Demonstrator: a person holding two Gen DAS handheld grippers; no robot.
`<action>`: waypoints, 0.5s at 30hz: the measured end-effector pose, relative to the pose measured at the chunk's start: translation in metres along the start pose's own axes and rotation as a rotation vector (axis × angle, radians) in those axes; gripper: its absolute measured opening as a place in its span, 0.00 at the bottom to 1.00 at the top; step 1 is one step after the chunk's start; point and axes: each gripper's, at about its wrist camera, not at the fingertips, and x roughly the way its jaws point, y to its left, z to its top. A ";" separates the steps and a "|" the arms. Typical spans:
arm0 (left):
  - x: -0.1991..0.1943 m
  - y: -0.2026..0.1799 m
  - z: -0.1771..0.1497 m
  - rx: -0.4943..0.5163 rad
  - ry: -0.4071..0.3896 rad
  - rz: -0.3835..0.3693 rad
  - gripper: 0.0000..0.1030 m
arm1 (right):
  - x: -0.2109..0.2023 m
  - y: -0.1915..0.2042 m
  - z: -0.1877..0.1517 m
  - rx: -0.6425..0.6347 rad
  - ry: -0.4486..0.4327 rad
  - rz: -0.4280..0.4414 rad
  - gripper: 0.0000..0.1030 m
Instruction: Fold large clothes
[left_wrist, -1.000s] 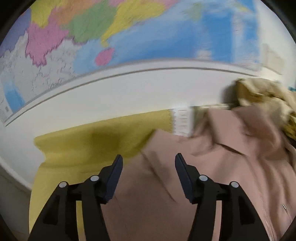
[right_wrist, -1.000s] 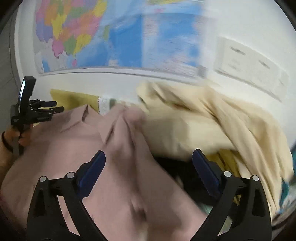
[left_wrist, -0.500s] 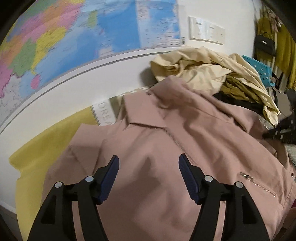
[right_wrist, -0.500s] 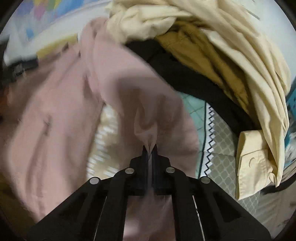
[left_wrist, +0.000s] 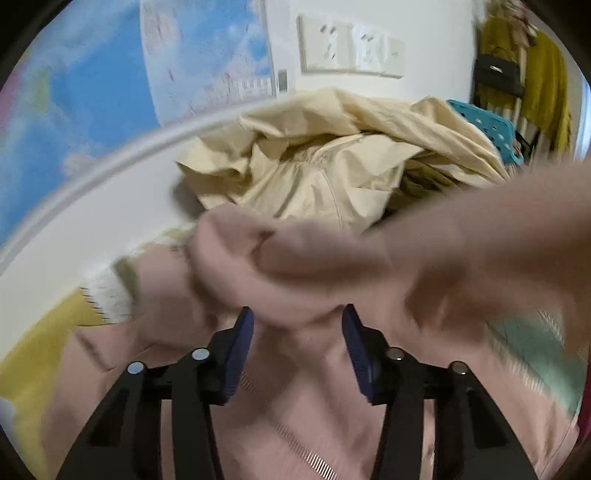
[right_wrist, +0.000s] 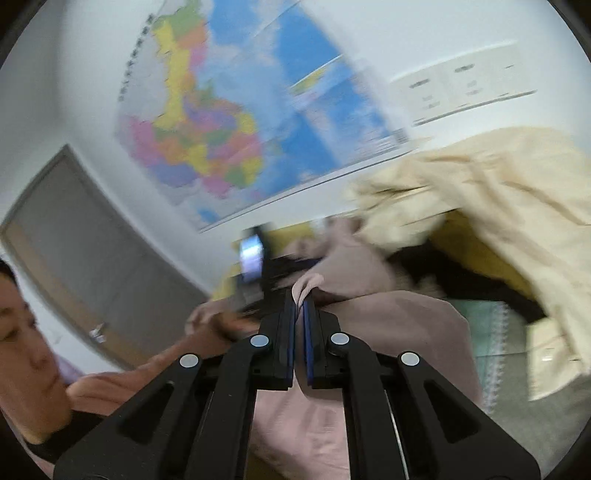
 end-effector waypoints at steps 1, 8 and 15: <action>0.010 0.004 0.007 -0.025 0.008 0.006 0.32 | 0.007 0.005 0.000 0.004 0.025 0.043 0.04; 0.000 0.051 0.025 -0.268 -0.072 -0.201 0.30 | 0.112 0.051 -0.023 -0.004 0.282 0.276 0.14; -0.075 0.099 -0.046 -0.241 -0.075 -0.056 0.56 | 0.192 0.041 -0.041 -0.065 0.438 0.139 0.46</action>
